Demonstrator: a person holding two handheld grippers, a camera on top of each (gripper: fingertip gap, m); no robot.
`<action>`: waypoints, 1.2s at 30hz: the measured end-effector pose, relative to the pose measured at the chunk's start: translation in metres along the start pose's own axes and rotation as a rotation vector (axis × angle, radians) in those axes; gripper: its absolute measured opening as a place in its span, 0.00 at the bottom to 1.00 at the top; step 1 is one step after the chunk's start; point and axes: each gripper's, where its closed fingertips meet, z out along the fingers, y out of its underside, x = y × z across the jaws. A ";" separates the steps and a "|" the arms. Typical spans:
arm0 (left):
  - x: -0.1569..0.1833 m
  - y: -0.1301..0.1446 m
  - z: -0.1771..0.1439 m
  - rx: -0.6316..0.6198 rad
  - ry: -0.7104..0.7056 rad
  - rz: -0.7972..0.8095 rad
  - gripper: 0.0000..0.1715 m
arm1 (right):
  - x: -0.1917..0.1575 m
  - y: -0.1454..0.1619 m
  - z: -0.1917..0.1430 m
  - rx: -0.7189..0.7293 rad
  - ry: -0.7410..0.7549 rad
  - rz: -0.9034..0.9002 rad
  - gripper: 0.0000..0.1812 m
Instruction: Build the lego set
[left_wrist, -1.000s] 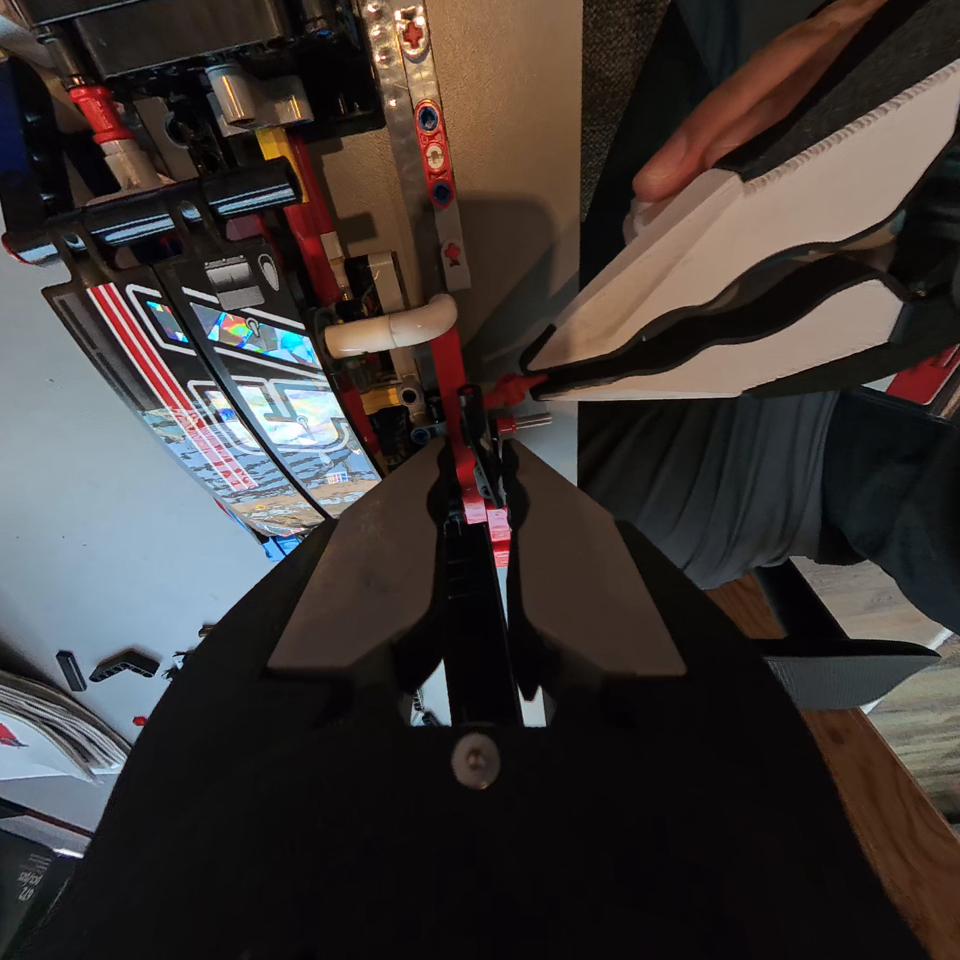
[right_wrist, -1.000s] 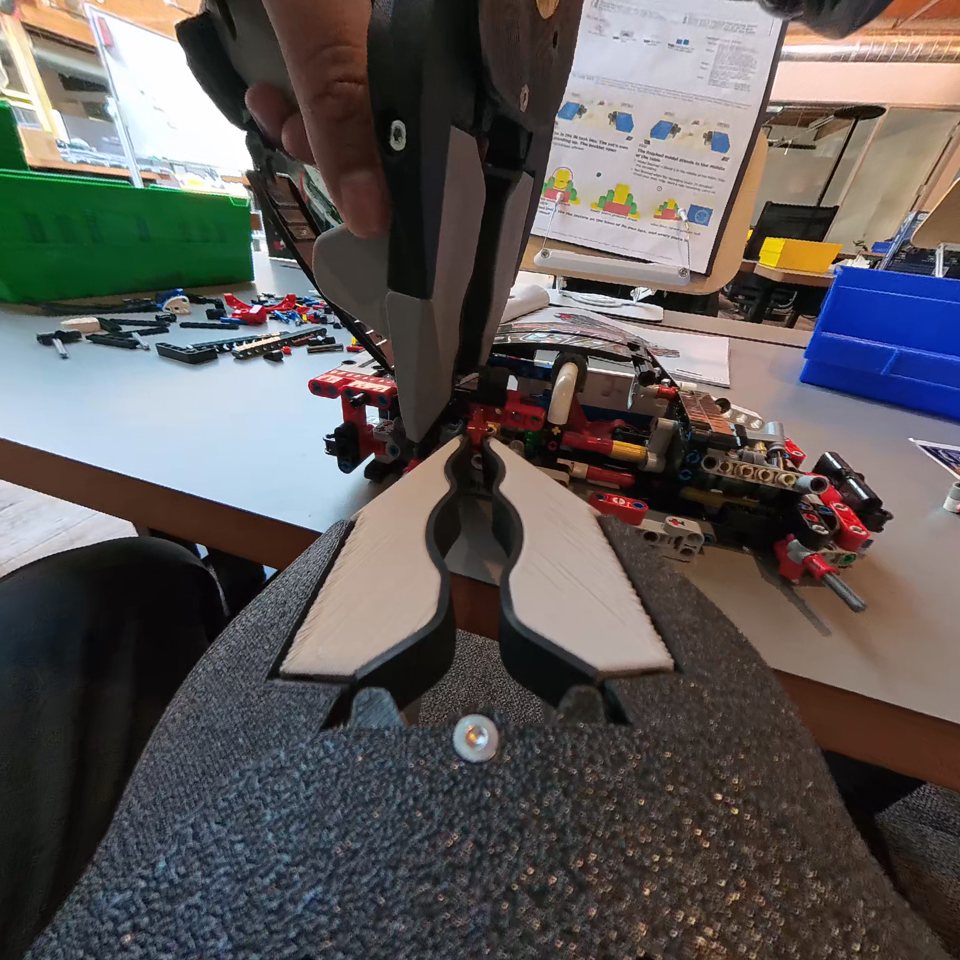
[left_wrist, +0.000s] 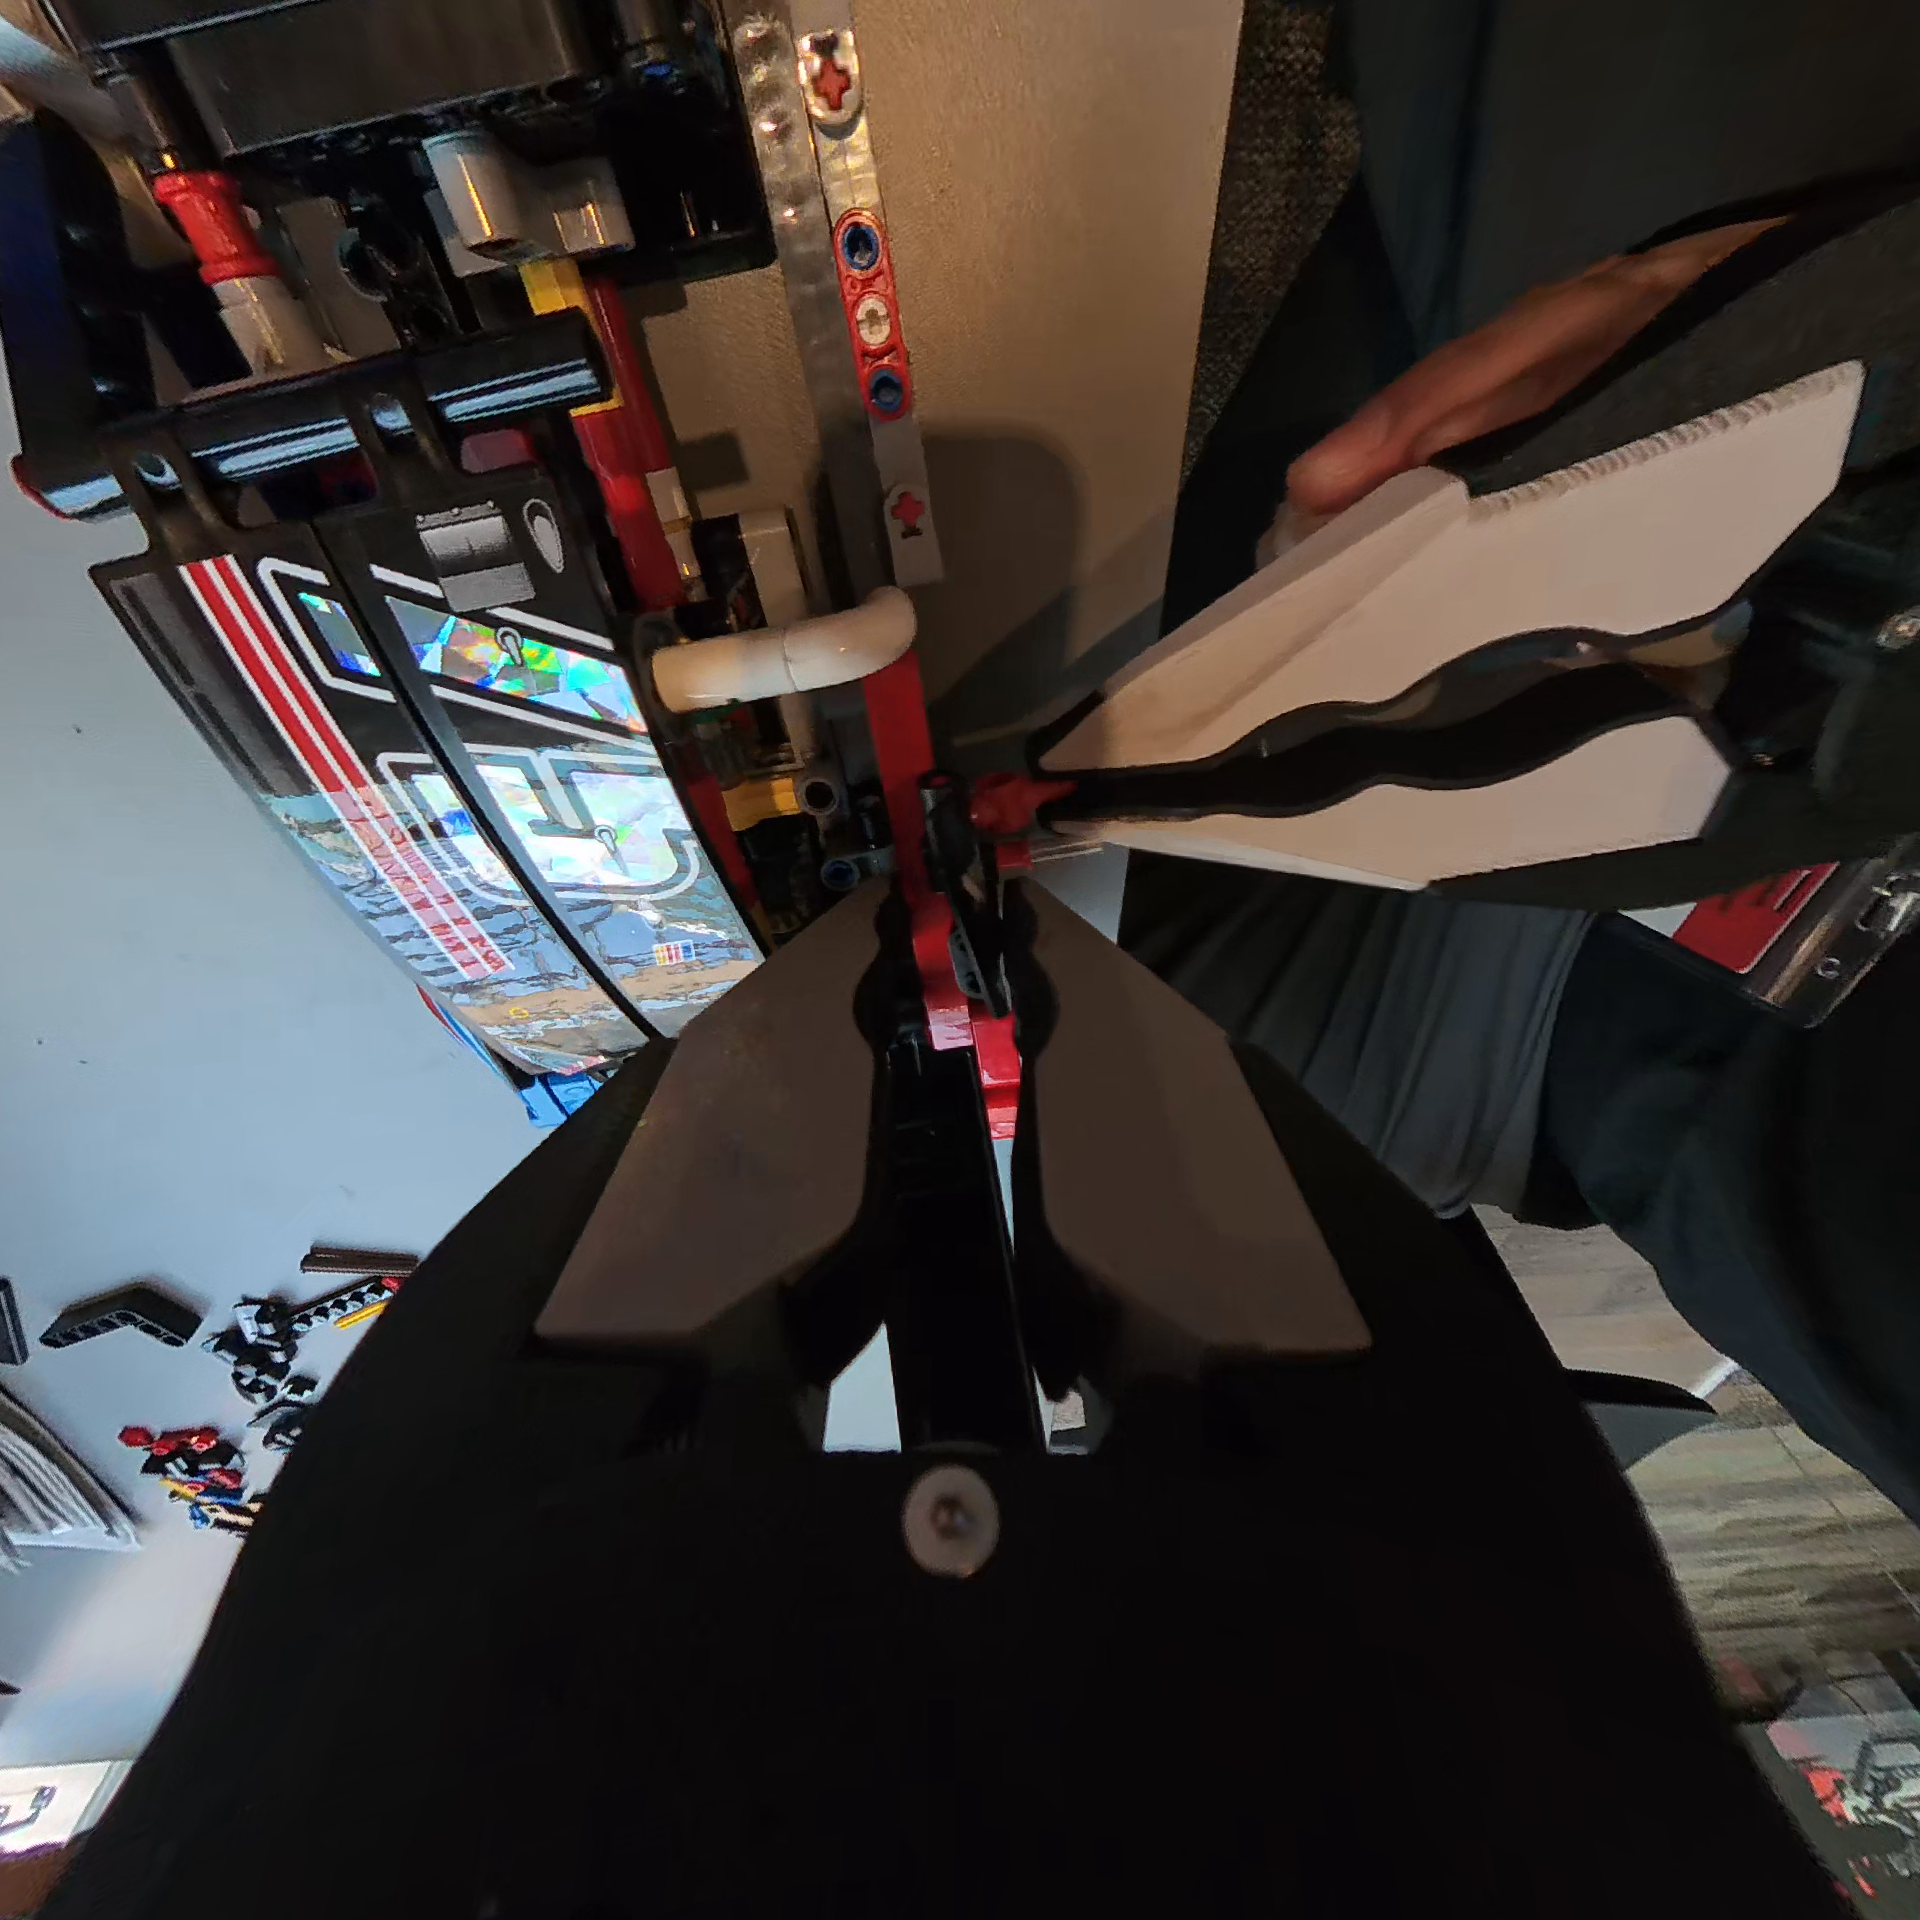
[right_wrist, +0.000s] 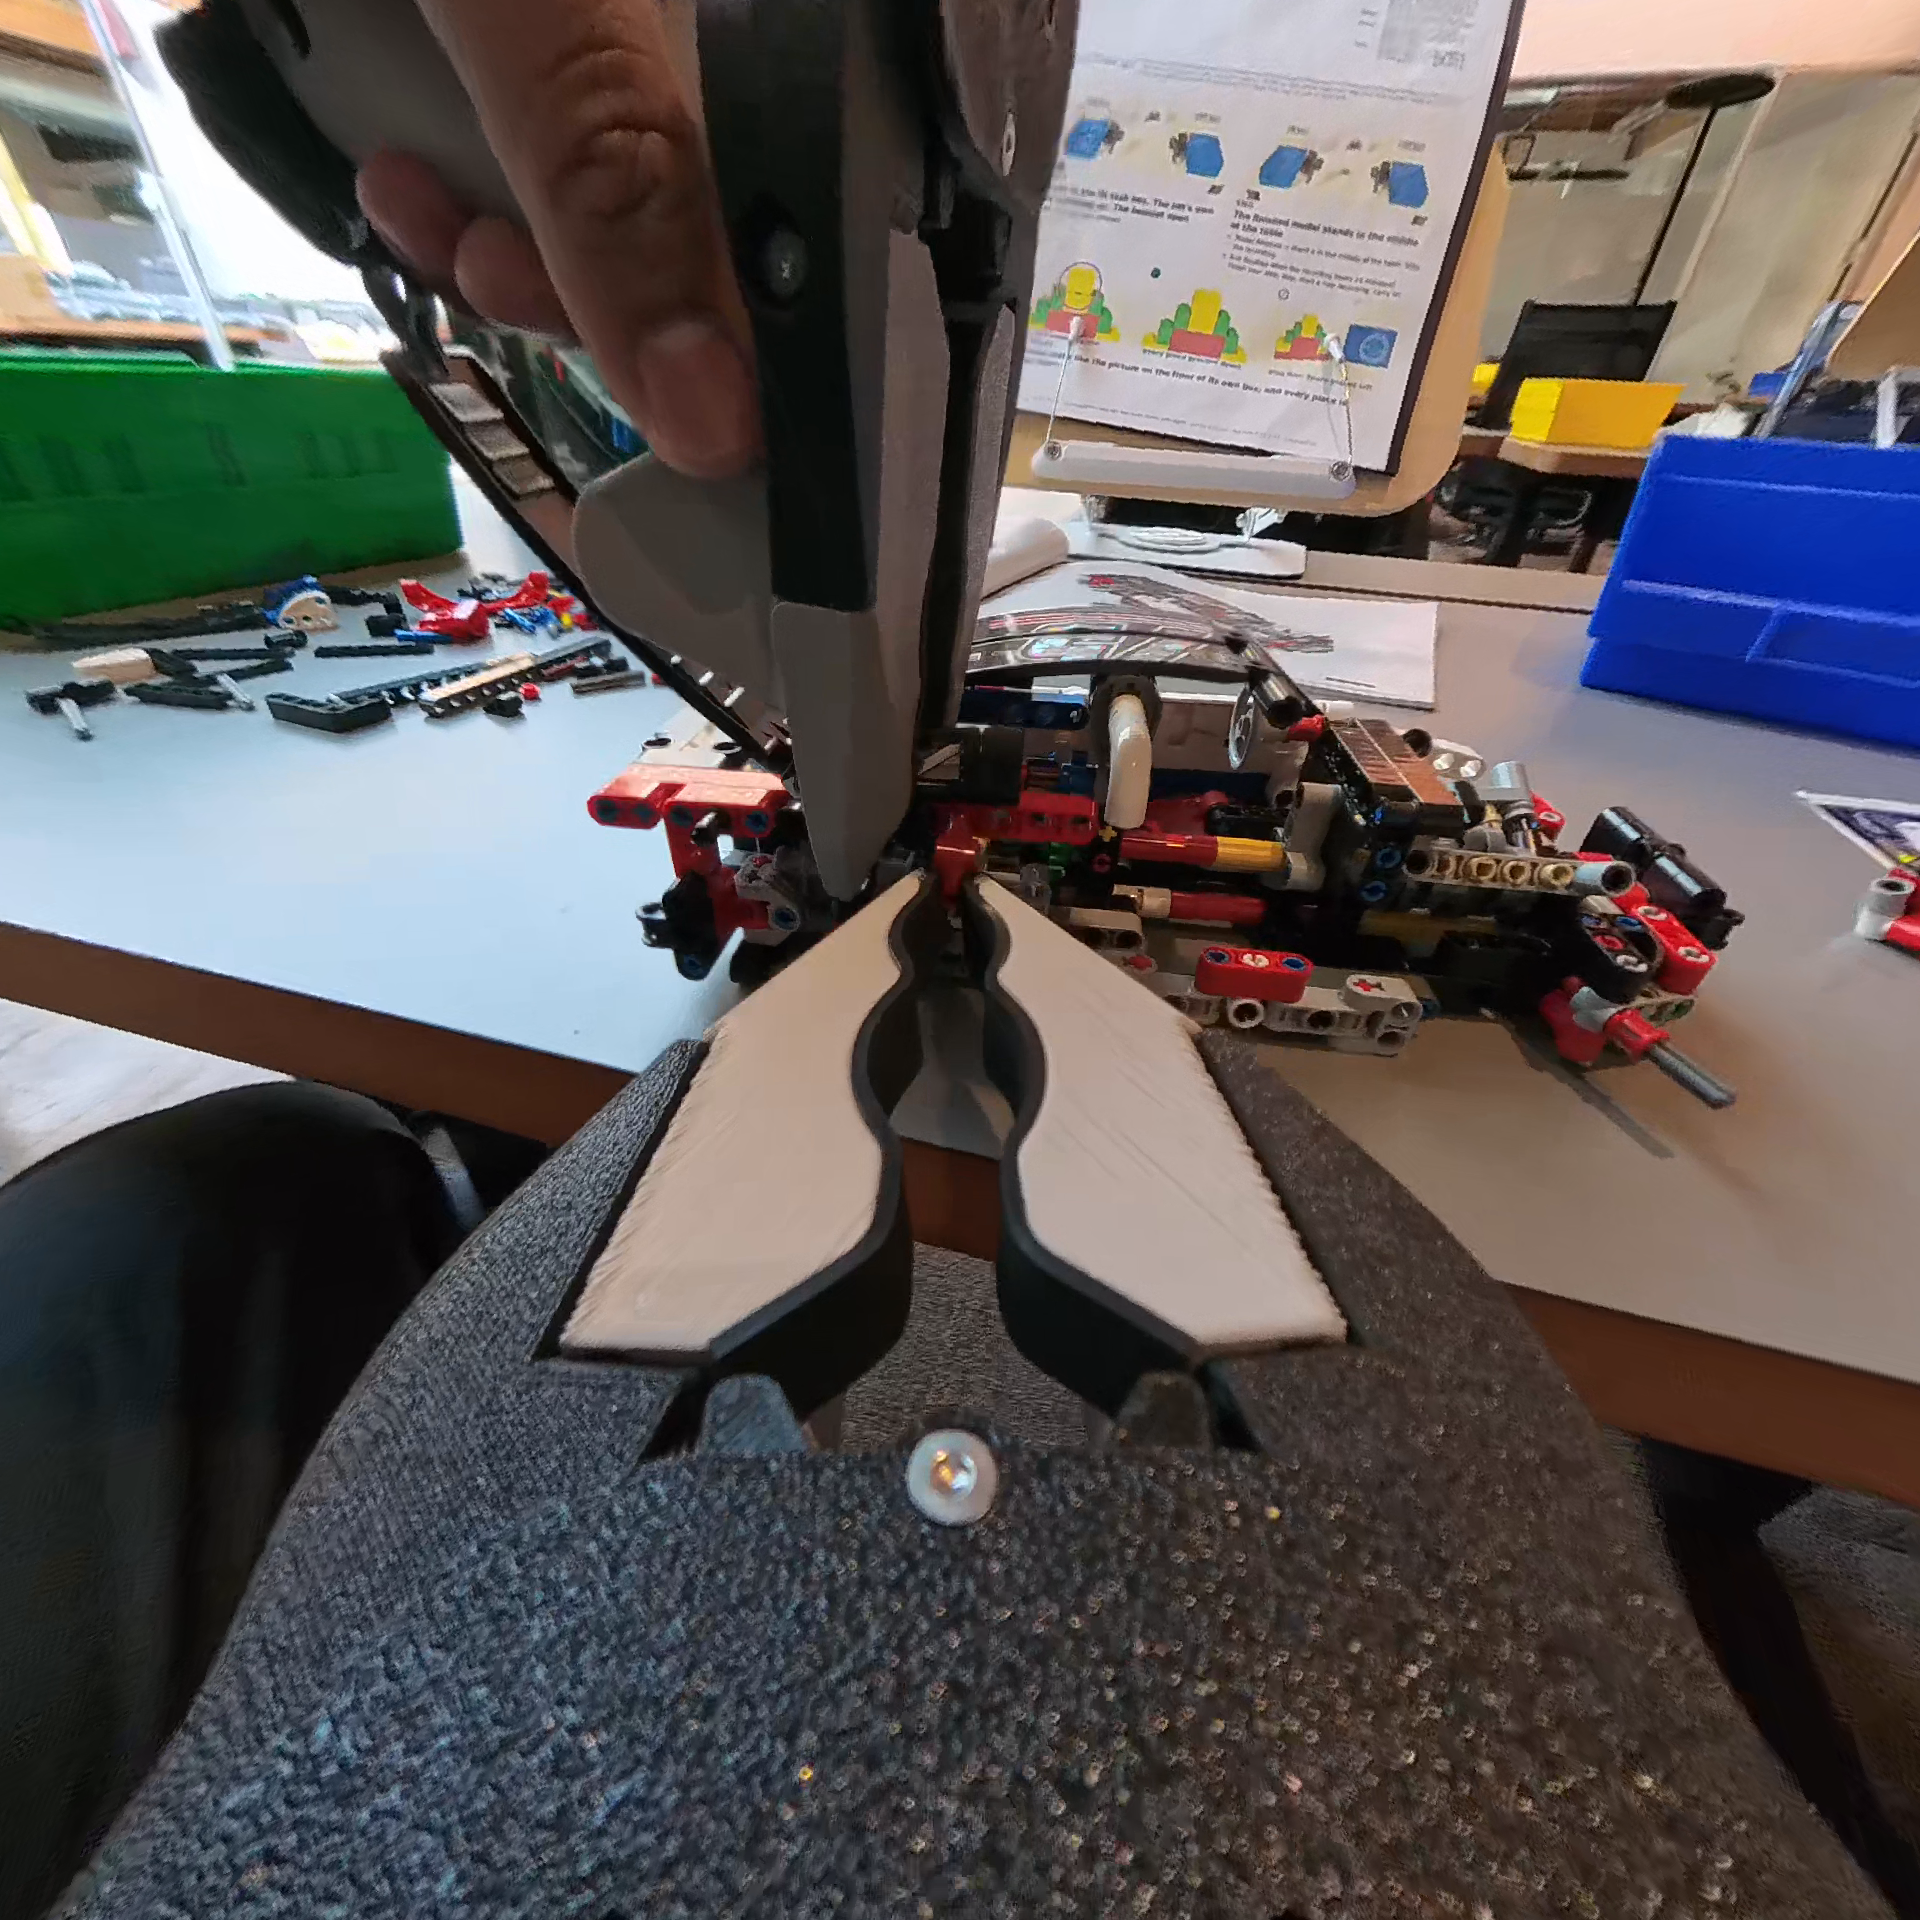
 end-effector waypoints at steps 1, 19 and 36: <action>0.000 0.000 0.000 -0.002 -0.005 0.001 0.09 | 0.000 -0.001 0.000 0.001 -0.013 0.025 0.00; -0.003 -0.001 0.000 0.006 -0.011 -0.005 0.09 | 0.002 -0.008 0.001 0.054 -0.053 0.072 0.00; -0.005 -0.002 -0.001 -0.019 -0.021 0.004 0.09 | 0.002 -0.005 0.004 0.094 0.070 -0.273 0.00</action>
